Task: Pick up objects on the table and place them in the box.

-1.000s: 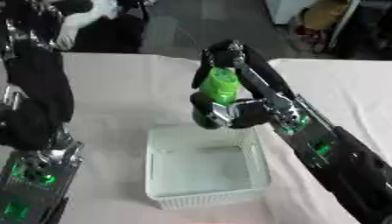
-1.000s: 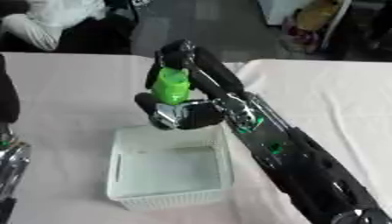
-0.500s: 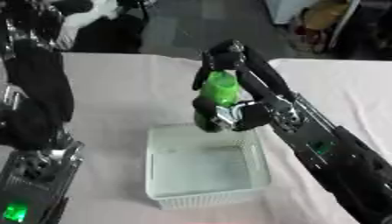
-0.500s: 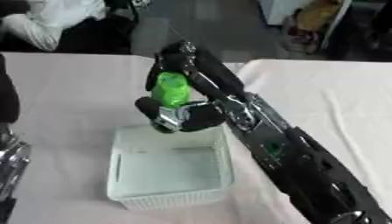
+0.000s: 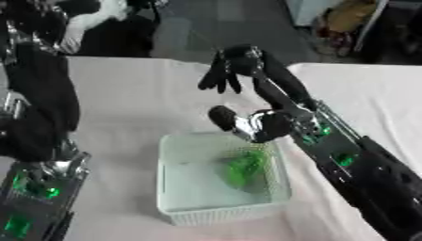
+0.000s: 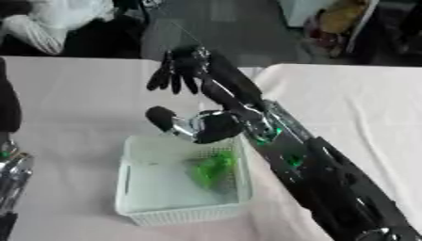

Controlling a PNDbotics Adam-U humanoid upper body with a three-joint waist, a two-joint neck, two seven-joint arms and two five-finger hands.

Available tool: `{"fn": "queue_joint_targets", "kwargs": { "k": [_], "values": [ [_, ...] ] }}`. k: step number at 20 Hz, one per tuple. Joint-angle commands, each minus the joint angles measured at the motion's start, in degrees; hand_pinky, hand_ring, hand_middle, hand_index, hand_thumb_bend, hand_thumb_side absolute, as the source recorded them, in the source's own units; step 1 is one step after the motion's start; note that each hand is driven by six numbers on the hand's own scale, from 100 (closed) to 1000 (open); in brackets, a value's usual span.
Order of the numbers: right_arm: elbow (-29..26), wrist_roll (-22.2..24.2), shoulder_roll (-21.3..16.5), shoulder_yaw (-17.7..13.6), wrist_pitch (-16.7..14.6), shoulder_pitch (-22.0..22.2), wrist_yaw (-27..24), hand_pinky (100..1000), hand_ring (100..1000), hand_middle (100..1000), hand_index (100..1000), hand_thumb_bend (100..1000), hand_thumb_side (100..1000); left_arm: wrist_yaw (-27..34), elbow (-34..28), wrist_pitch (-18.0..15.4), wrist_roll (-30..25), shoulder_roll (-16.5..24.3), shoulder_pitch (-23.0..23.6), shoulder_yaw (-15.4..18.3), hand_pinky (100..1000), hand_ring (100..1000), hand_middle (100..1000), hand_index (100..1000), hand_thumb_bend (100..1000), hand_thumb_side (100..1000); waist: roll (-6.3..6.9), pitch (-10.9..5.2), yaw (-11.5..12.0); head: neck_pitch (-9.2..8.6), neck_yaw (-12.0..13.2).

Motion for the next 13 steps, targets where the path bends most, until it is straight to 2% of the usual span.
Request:
{"fn": "queue_joint_targets", "kwargs": {
  "k": [1,5,6,7,8,10,13],
  "values": [
    [-0.7,-0.1,-0.6,-0.5,-0.1,-0.5,0.0,210,393,466,623,396,867,0.1,-0.8,0.0,-0.2,1.0,-0.9,0.3,665,790,912,900,326,1000,0.22,-0.87,0.1,0.15,0.3],
    [-0.9,-0.3,-0.5,-0.7,0.0,-0.2,-0.2,207,390,462,622,389,866,0.1,-0.8,0.0,-0.3,1.0,-1.0,0.3,665,790,912,900,326,1000,0.23,-0.85,0.0,-0.04,0.2],
    [-1.1,-0.6,-0.4,-1.0,0.1,0.0,-0.4,207,388,459,621,386,865,0.1,-0.8,0.0,-0.3,1.0,-1.0,0.3,665,790,912,900,326,1000,0.23,-0.84,0.0,-0.55,0.1],
    [-1.4,-1.1,-0.3,-1.6,0.3,0.4,-0.6,207,388,465,620,235,966,0.1,-0.8,0.0,-0.3,1.0,-0.9,0.3,665,790,912,900,326,1000,0.24,-0.84,0.0,-1.37,-0.1],
    [-2.0,-2.0,0.0,-2.5,0.6,1.1,-0.9,209,387,455,619,378,863,0.1,-0.8,0.0,-0.2,1.0,-0.9,0.3,664,790,912,900,327,1000,0.26,-0.81,-0.1,-2.87,-0.3],
    [-3.9,-4.4,0.6,-5.1,1.5,3.1,-1.4,212,386,453,618,376,860,0.0,-0.8,0.1,-0.2,1.1,-0.8,0.4,664,790,912,899,327,1000,0.28,-0.84,-0.3,-5.78,-1.0],
    [-7.9,-8.6,1.3,-9.0,3.4,6.4,-1.8,216,387,451,615,368,859,0.0,-0.8,0.2,-0.2,1.2,-0.4,0.4,663,790,912,899,328,1000,0.27,-0.99,-0.8,-8.68,-1.6]
  ]
}}
